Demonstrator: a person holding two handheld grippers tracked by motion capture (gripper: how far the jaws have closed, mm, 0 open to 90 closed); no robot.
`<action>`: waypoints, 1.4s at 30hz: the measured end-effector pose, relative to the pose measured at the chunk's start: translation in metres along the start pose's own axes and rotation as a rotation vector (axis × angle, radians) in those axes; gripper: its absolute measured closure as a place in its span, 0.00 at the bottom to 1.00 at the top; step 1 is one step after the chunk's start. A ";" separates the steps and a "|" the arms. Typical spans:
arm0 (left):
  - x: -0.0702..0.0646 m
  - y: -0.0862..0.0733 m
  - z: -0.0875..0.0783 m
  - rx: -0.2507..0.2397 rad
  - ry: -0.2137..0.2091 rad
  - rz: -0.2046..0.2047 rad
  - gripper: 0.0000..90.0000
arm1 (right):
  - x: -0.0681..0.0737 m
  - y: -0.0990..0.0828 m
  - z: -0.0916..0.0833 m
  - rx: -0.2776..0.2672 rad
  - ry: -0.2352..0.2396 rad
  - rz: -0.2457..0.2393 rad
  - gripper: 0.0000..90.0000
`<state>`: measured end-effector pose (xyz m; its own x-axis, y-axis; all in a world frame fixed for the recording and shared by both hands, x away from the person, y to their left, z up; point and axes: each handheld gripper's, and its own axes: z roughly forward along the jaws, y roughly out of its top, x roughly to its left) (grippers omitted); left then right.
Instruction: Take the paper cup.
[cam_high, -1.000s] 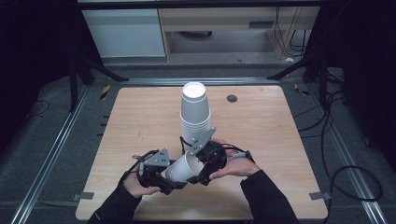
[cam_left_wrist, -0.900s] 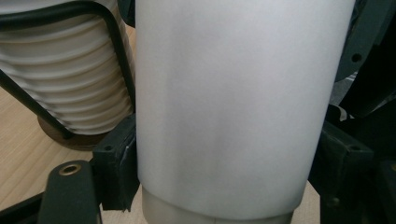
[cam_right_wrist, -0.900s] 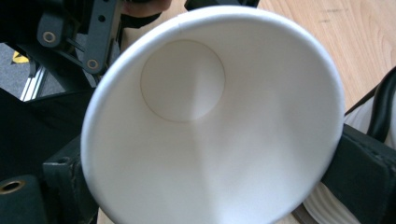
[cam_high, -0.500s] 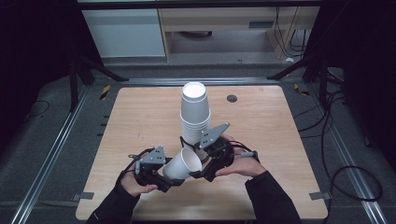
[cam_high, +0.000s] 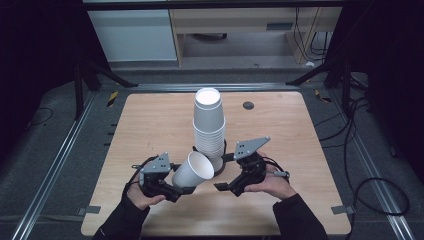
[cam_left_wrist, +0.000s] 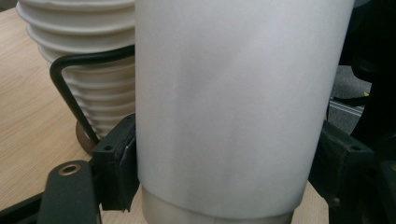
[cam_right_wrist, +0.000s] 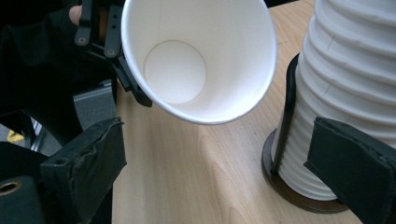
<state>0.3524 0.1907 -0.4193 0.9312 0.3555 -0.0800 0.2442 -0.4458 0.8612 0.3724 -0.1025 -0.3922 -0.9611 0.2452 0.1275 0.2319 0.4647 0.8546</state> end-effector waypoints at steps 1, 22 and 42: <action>-0.001 0.000 0.001 0.000 0.000 0.004 0.24 | 0.000 -0.001 0.000 -0.005 0.004 0.005 0.05; -0.015 0.005 0.017 0.009 -0.025 0.043 0.24 | 0.004 0.001 0.025 -0.045 0.074 0.032 0.05; -0.020 0.005 0.025 0.033 -0.037 0.057 0.24 | 0.004 0.002 0.034 -0.024 0.094 0.020 0.09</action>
<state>0.3420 0.1604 -0.4262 0.9530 0.2988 -0.0503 0.1988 -0.4911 0.8481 0.3738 -0.0714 -0.4075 -0.9665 0.1722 0.1903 0.2483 0.4402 0.8629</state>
